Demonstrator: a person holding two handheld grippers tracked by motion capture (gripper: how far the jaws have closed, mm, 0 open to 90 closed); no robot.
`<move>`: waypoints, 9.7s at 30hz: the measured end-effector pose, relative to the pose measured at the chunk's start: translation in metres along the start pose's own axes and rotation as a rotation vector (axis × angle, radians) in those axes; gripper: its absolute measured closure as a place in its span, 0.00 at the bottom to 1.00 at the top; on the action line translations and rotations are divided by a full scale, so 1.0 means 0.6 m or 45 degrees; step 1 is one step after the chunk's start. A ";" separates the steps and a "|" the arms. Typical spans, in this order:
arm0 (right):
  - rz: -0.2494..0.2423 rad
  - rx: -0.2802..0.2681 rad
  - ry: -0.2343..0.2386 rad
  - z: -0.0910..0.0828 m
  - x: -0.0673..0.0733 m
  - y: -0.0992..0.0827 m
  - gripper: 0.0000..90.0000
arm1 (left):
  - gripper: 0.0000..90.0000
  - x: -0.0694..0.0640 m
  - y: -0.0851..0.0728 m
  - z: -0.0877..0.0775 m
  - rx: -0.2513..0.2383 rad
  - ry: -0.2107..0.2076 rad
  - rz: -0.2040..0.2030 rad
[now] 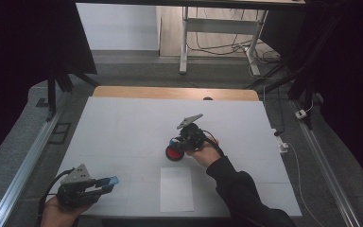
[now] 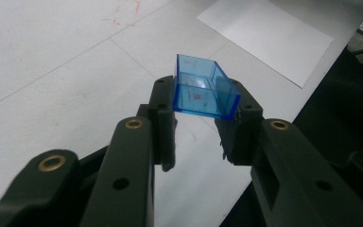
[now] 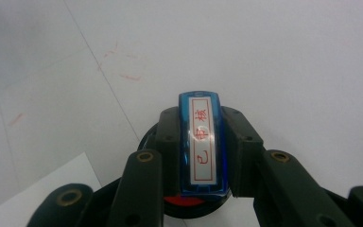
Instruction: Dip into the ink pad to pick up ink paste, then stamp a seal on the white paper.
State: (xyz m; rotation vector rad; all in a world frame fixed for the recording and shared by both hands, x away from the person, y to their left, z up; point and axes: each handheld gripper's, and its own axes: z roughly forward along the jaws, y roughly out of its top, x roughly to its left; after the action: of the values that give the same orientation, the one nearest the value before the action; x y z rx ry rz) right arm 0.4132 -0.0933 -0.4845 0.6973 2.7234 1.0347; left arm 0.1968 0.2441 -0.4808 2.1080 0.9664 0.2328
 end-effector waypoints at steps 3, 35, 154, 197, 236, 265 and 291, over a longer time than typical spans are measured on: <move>-0.045 0.004 -0.036 0.000 0.009 0.000 0.79 | 0.76 0.000 0.000 0.000 0.001 0.000 0.002; -0.054 -0.057 0.005 -0.027 0.021 0.010 0.78 | 0.76 0.000 -0.001 -0.001 -0.002 -0.003 -0.006; -0.085 -0.136 0.052 -0.066 0.047 -0.009 0.78 | 0.76 0.001 -0.001 0.000 0.006 -0.013 -0.002; -0.153 -0.173 0.158 -0.131 0.110 -0.040 0.78 | 0.76 0.000 -0.001 -0.001 0.003 -0.018 0.005; -0.258 -0.008 0.179 -0.064 0.143 -0.090 0.78 | 0.76 -0.001 -0.001 -0.001 0.003 -0.023 0.012; -0.291 -0.019 0.159 -0.053 0.148 -0.106 0.78 | 0.76 -0.001 0.000 0.000 0.009 -0.021 0.016; -0.302 -0.036 0.151 -0.052 0.150 -0.108 0.78 | 0.76 -0.001 0.000 0.001 0.012 -0.021 0.015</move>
State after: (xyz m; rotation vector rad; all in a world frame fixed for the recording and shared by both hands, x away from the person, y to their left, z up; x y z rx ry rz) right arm 0.3008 -0.1117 -0.5013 0.3069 2.7972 1.0860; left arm 0.1965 0.2432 -0.4810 2.1216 0.9474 0.2169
